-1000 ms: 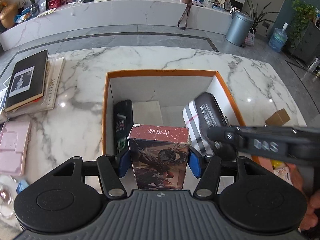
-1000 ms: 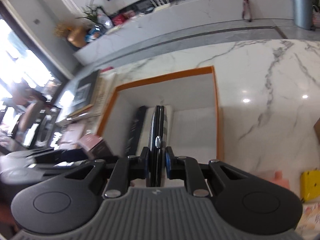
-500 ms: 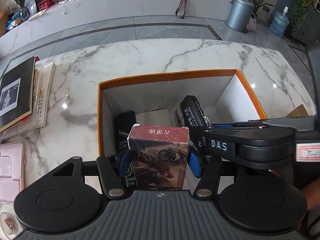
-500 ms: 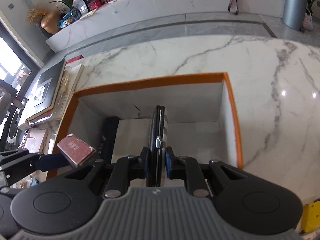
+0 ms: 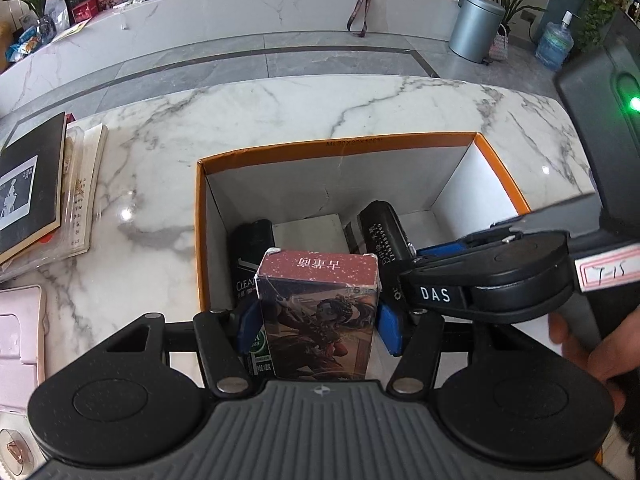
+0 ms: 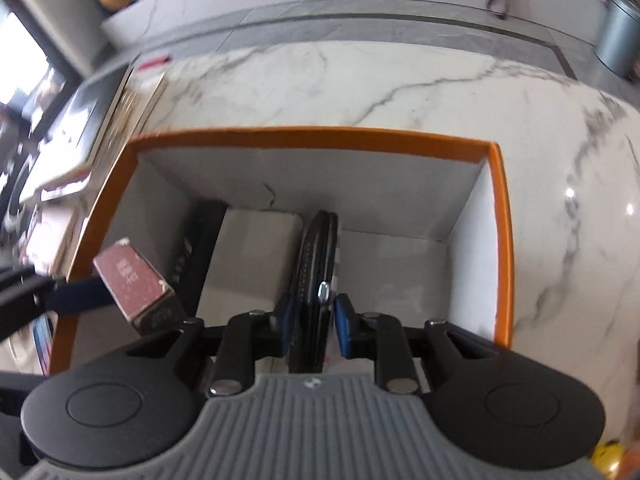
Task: Organize rigid objects
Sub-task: 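Lower the plaid case into the box and open the right gripper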
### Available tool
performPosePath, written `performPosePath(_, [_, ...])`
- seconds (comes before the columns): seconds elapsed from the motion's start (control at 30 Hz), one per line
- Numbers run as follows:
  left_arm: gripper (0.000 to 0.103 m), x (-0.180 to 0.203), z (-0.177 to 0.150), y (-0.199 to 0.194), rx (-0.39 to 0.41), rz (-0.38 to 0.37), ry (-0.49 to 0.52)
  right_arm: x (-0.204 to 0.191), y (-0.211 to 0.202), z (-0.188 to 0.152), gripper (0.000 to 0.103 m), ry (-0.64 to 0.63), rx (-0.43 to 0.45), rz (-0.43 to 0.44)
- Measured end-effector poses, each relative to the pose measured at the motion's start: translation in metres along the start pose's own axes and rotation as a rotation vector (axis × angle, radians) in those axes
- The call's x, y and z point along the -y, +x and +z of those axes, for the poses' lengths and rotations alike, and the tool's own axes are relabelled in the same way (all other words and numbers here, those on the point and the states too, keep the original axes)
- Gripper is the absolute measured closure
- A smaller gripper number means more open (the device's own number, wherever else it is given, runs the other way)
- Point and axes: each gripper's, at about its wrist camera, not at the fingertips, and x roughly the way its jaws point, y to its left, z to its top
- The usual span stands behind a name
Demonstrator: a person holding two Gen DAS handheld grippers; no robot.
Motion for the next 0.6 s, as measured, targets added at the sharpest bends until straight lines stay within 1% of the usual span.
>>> performPosePath(0.07, [0.036, 0.0, -0.001, -0.001, -0.002, -0.005, 0.011, -0.005, -0.003, 0.002, 0.075, -0.059, -0.011, -0.028])
performPosePath(0.1, [0.036, 0.001, -0.003, -0.002, -0.005, -0.005, 0.018, -0.007, -0.005, 0.003, 0.07, -0.094, -0.017, -0.035])
performPosePath(0.23, [0.036, 0.006, -0.008, -0.001, -0.016, -0.011, 0.062, -0.014, -0.007, 0.005, 0.06, -0.255, -0.073, -0.04])
performPosePath(0.33, [0.036, 0.01, -0.011, -0.001, -0.014, -0.007, 0.084, -0.018, 0.0, 0.007, 0.058, -0.372, -0.129, -0.023])
performPosePath(0.43, [0.036, 0.008, -0.012, -0.002, -0.016, -0.012, 0.082, -0.018, 0.005, 0.008, 0.055, -0.47, -0.181, -0.017])
performPosePath(0.47, [0.036, 0.006, -0.012, -0.003, -0.016, -0.014, 0.079, -0.02, 0.004, 0.007, 0.054, -0.514, -0.187, -0.021])
performPosePath(0.5, [0.036, 0.006, -0.012, -0.003, -0.018, -0.019, 0.084, -0.023, 0.003, 0.004, 0.046, -0.572, -0.193, -0.03])
performPosePath(0.53, [0.036, 0.005, -0.012, -0.003, -0.018, -0.019, 0.079, -0.027, 0.002, 0.0, 0.043, -0.638, -0.198, -0.046])
performPosePath(0.6, [0.036, 0.003, -0.01, -0.003, -0.018, -0.019, 0.065, -0.033, 0.005, -0.005, 0.04, -0.74, -0.22, -0.082])
